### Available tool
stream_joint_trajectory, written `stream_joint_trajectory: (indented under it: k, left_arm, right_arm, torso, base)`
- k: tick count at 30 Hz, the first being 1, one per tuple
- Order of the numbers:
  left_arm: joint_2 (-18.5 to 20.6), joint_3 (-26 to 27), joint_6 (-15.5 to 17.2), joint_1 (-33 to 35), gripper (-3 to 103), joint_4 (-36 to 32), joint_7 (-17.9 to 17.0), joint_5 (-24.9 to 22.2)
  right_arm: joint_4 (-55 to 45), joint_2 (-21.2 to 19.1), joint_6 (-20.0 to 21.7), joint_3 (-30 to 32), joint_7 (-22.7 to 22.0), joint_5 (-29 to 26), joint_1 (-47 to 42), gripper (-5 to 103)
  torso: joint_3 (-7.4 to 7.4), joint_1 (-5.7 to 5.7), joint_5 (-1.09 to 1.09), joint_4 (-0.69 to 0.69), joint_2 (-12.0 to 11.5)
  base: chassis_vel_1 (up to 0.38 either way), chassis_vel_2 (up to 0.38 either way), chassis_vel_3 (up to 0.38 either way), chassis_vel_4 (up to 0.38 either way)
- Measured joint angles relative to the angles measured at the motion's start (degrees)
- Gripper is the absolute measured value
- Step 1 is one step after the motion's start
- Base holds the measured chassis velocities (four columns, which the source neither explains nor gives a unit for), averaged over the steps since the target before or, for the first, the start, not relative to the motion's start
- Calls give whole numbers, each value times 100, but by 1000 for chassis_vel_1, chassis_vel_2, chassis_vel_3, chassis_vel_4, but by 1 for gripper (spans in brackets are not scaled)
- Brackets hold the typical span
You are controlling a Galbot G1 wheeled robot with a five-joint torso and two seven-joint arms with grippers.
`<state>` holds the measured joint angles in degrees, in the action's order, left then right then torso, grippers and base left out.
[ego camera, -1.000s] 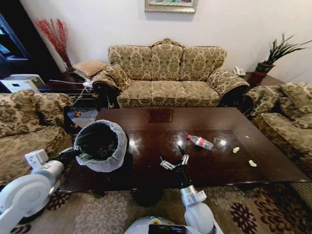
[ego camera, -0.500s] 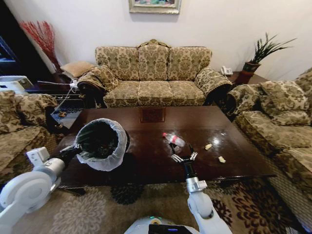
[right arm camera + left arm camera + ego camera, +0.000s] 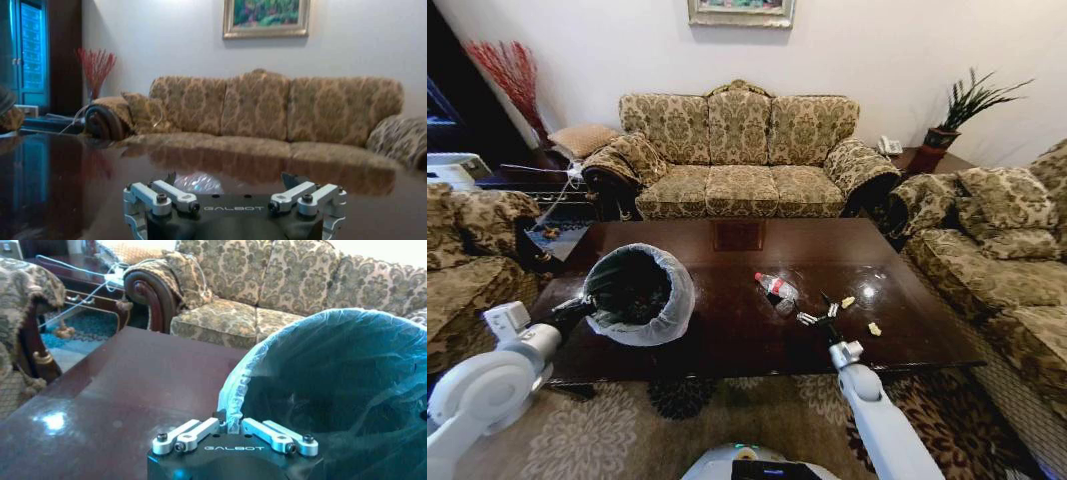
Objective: Move to the front of the table and place the trash on the table into the trash bin.
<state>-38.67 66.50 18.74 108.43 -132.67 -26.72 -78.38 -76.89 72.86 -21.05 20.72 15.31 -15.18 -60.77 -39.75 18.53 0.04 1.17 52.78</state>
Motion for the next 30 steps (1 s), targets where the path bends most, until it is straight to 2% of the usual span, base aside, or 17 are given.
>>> stream_joint_trajectory:
  k: [3,4,6,10,12,14,15,18,19,21,24,26,30]
  left_arm:
    - [-29,-32,-147,9,0,3,78,53]
    - [-41,-32,-176,19,0,3,111,85]
    - [-43,-29,-190,29,0,1,121,95]
    - [-22,-19,-239,37,0,3,155,104]
    - [-37,-19,-249,36,0,4,165,108]
    - [-58,-26,-258,42,0,7,185,120]
    - [-58,-26,-258,42,0,7,185,120]
    - [-46,-37,-260,39,0,44,200,138]
    - [-46,-37,-260,39,0,44,200,138]
    - [-77,-67,-264,26,0,55,215,164]
    - [-116,-90,-269,30,0,74,246,200]
    - [-125,-91,-293,42,0,145,269,240]
    - [-71,-29,-299,96,0,179,269,249]
  right_arm:
    - [192,67,110,-181,-39,30,175,100]
    - [279,99,169,-276,-48,17,239,103]
    - [333,107,204,-349,-35,-9,278,100]
    - [470,177,218,-452,-17,-47,367,80]
    - [486,189,218,-453,-26,-42,377,80]
    - [494,196,210,-460,-56,-37,381,70]
    - [494,196,210,-460,-56,-37,381,70]
    - [488,189,194,-462,-82,-17,360,53]
    - [488,189,194,-462,-82,-17,360,53]
    - [485,192,172,-459,-96,33,336,42]
    - [484,196,155,-470,-96,53,315,37]
    - [460,213,146,-478,-103,71,286,27]
    - [281,219,121,-466,-151,68,205,19]
  torso:
    - [0,0,-5,-2,0]
    - [0,0,-4,-2,0]
    - [0,0,-3,0,0]
    - [0,-1,-4,0,0]
    - [0,-1,-4,0,0]
    - [0,0,-4,0,0]
    - [0,0,-4,0,0]
    - [1,0,-4,-1,0]
    - [1,0,-4,-1,0]
    - [1,-1,-5,0,0]
    - [1,0,-4,0,0]
    - [1,-1,-4,-1,0]
    - [1,0,-4,1,0]
  base:
    - [0,0,0,0]
    - [0,0,0,0]
    - [0,0,0,0]
    - [0,0,0,0]
    - [0,0,0,0]
    - [0,0,0,0]
    - [0,0,0,0]
    - [0,0,0,0]
    - [0,0,0,0]
    - [0,0,0,0]
    - [0,0,0,0]
    - [0,0,0,0]
    - [0,0,0,0]
